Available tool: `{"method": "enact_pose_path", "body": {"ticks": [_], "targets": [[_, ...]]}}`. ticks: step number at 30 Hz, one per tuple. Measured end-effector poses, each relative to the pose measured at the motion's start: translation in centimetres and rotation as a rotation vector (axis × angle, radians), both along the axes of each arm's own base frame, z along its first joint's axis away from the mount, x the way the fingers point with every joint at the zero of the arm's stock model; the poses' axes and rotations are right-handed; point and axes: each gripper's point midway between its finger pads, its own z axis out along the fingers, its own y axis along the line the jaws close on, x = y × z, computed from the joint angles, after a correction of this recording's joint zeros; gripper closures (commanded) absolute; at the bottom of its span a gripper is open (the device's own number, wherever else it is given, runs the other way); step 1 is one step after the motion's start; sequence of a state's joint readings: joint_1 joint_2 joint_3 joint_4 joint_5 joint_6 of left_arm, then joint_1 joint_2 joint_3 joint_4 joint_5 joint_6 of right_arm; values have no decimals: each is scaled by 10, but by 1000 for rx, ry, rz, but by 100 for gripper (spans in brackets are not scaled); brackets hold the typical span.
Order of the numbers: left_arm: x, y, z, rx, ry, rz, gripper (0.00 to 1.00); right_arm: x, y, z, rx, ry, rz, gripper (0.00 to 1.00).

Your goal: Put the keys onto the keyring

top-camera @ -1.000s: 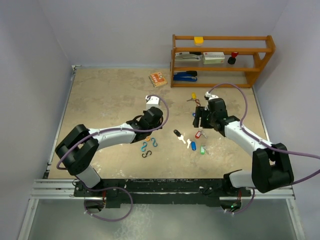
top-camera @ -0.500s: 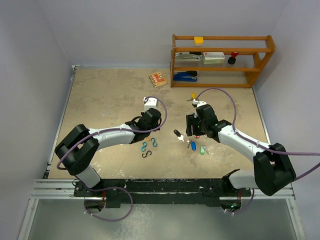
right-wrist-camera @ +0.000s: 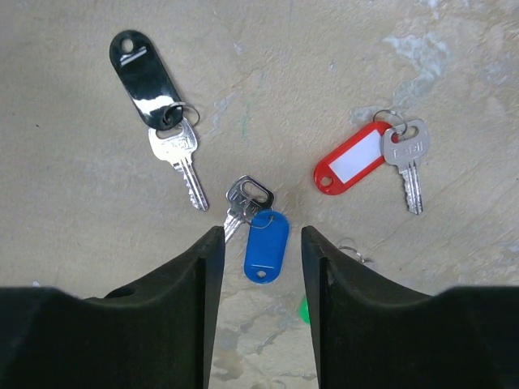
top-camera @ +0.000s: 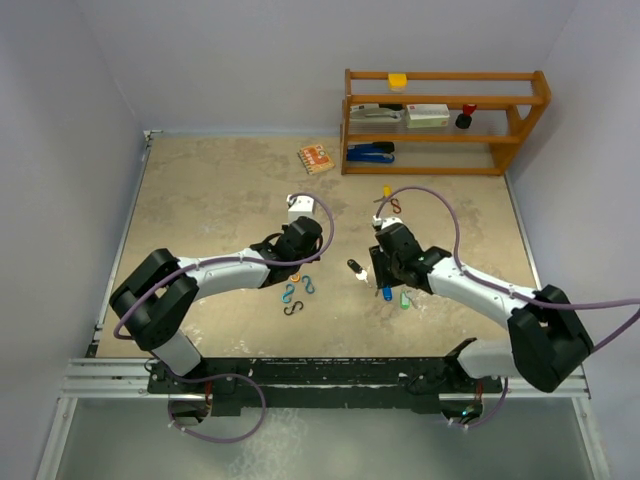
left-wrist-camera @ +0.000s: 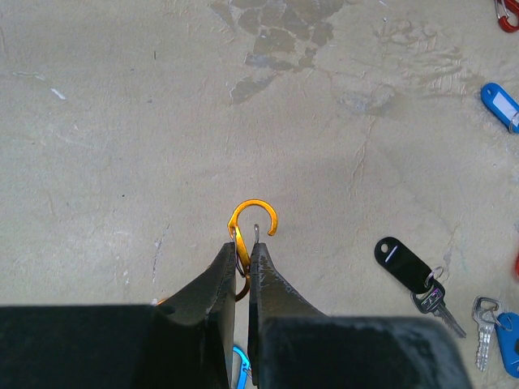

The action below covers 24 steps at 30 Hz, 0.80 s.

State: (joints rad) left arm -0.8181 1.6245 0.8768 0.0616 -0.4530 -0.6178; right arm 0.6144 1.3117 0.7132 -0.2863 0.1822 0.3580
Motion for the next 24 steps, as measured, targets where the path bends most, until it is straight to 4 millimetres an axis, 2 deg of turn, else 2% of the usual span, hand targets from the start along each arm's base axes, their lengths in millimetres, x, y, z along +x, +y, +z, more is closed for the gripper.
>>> {"method": "enact_pose_path", "body": {"ticks": [3, 9, 18, 24], "targets": [[0, 0, 0, 0, 0, 0, 100, -5, -1, -7, -41, 16, 10, 59], [0, 0, 0, 0, 0, 0, 100, -12, -2, -22, -117, 48, 34, 59], [0, 3, -3, 3, 3, 6, 100, -5, 1, -16, -142, 10, 39, 61], [2, 5, -3, 3, 3, 10, 100, -2, 2, -22, -169, 23, 42, 63]]}}
